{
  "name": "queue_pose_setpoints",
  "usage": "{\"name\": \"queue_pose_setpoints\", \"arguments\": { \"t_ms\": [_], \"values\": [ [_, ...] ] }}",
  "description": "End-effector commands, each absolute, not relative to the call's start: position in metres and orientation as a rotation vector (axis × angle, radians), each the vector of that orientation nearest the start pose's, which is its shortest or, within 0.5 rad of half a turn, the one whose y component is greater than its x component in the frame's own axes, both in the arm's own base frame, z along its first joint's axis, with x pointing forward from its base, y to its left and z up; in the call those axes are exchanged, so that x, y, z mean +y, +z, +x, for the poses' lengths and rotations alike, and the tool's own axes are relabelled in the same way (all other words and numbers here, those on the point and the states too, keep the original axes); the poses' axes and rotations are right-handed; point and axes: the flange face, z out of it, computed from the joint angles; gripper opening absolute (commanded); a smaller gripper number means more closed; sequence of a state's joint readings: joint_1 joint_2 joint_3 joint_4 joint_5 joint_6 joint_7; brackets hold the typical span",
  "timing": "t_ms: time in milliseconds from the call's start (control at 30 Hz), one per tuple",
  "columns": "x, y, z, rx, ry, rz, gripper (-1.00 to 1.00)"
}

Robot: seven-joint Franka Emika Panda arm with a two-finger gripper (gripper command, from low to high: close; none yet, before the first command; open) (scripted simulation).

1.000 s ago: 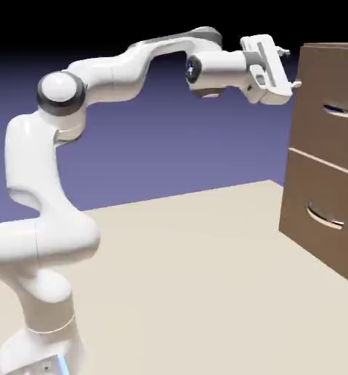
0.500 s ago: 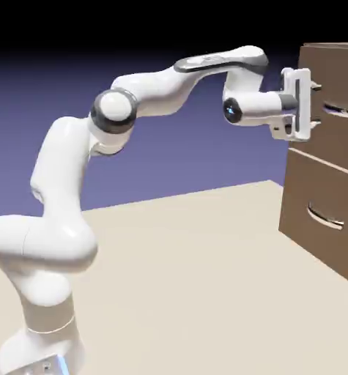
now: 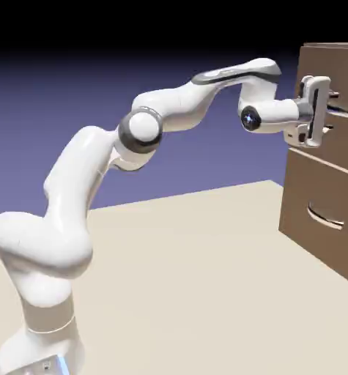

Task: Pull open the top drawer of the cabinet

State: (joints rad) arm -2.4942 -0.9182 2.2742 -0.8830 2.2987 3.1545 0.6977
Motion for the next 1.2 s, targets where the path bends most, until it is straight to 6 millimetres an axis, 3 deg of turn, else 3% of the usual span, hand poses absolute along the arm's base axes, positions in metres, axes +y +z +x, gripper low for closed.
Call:
{"name": "queue_pose_setpoints", "arguments": {
  "t_ms": [0, 233, 267, 667, 933, 1167],
  "values": [
    [0.09, 0.536, 0.758, 1.489, -0.616, -0.629, 0.0],
    [0.092, 0.535, 0.772, 1.482, -0.613, -0.615, 0.0],
    [0.092, 0.535, 0.772, 1.482, -0.613, -0.615, -1.0],
    [0.092, 0.535, 0.744, 1.482, -0.613, -0.615, -1.0],
    [0.092, 0.535, 0.703, 1.482, -0.613, -0.615, -1.0],
    [0.092, 0.535, 0.655, 1.482, -0.613, -0.615, -1.0]
  ]
}}
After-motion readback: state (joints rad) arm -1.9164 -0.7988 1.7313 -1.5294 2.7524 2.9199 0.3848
